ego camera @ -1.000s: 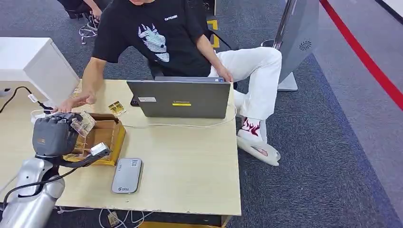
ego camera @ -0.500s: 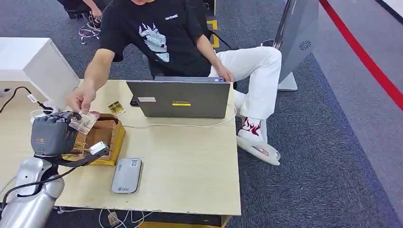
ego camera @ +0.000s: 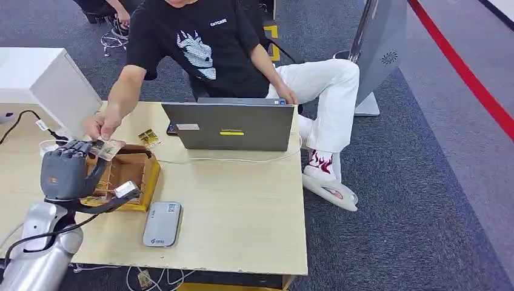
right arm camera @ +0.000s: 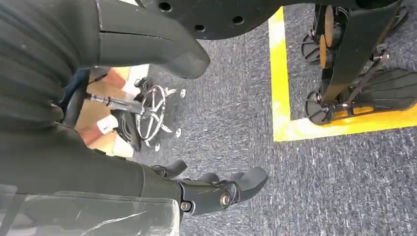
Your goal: Pass the card to the sensor for recognition and then transmit it.
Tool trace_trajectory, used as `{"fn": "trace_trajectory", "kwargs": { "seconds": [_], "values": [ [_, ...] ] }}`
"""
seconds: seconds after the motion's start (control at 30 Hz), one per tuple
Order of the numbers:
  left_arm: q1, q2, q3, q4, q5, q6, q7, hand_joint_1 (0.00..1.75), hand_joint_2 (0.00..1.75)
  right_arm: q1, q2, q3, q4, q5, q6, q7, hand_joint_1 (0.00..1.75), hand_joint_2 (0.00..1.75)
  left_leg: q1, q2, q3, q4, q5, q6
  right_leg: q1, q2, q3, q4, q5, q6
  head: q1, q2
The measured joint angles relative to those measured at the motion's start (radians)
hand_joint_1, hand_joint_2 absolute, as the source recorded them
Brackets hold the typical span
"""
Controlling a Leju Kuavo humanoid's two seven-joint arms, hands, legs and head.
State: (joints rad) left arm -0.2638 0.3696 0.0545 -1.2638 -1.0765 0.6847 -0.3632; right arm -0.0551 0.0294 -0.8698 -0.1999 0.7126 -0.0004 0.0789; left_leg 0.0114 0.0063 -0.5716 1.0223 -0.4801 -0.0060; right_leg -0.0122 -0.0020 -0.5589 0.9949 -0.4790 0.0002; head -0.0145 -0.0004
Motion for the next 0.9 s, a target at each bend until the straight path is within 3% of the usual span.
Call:
{"fn": "trace_trajectory", "kwargs": {
  "seconds": [0.27,0.4,0.47,0.53,0.67,0.77,0.9],
  "values": [
    [0.038,-0.043,0.029,-0.031,0.011,0.003,-0.057,0.00,1.75,0.000,0.001,-0.008,0.000,0.003,-0.003,0.000,0.00,1.75,0.000,0.000,0.000,0.000,0.000,0.000,0.000,0.000,0.000,0.000,0.000,0.000,0.000,0.000],
    [0.069,-0.097,0.096,-0.073,0.095,0.004,-0.173,0.00,1.75,0.000,0.002,-0.012,0.000,0.003,-0.009,0.000,0.00,1.75,0.000,0.000,0.000,0.000,0.000,0.000,0.000,0.000,0.000,0.000,0.000,0.000,0.000,0.000],
    [0.099,-0.148,0.171,-0.111,0.218,0.005,-0.269,0.00,1.75,0.000,0.004,-0.021,0.000,0.000,-0.017,0.000,0.00,1.75,0.000,0.001,0.000,0.000,0.000,0.000,0.000,0.001,0.000,0.000,0.000,0.000,0.001,0.000],
    [0.139,-0.185,0.242,-0.151,0.395,0.005,-0.317,0.00,1.75,0.001,0.006,-0.030,0.000,-0.003,-0.020,-0.003,0.00,1.75,0.000,0.004,0.000,0.000,-0.001,0.001,0.000,0.003,0.000,0.000,0.000,0.000,0.000,0.000],
    [0.224,-0.230,0.384,-0.245,0.763,0.008,-0.331,0.00,1.75,0.004,0.007,-0.049,0.000,-0.011,-0.028,-0.006,0.00,1.75,0.001,0.004,-0.001,0.000,-0.002,0.001,0.000,0.003,-0.001,0.000,-0.001,-0.001,0.000,0.000],
    [0.271,-0.269,0.538,-0.292,1.057,-0.025,-0.335,0.00,1.75,0.006,0.007,-0.062,0.000,-0.012,-0.036,-0.011,0.00,1.75,0.001,0.004,-0.001,-0.001,-0.002,0.001,0.000,0.003,-0.001,0.000,-0.002,0.000,0.000,0.000],
    [0.312,-0.306,0.690,-0.327,1.092,-0.042,-0.337,0.00,1.75,0.005,0.008,-0.076,0.000,-0.012,-0.037,-0.016,0.00,1.75,0.001,0.001,-0.002,-0.001,-0.002,0.001,0.000,0.000,-0.002,0.000,-0.002,0.000,0.000,0.000]
  ]
}}
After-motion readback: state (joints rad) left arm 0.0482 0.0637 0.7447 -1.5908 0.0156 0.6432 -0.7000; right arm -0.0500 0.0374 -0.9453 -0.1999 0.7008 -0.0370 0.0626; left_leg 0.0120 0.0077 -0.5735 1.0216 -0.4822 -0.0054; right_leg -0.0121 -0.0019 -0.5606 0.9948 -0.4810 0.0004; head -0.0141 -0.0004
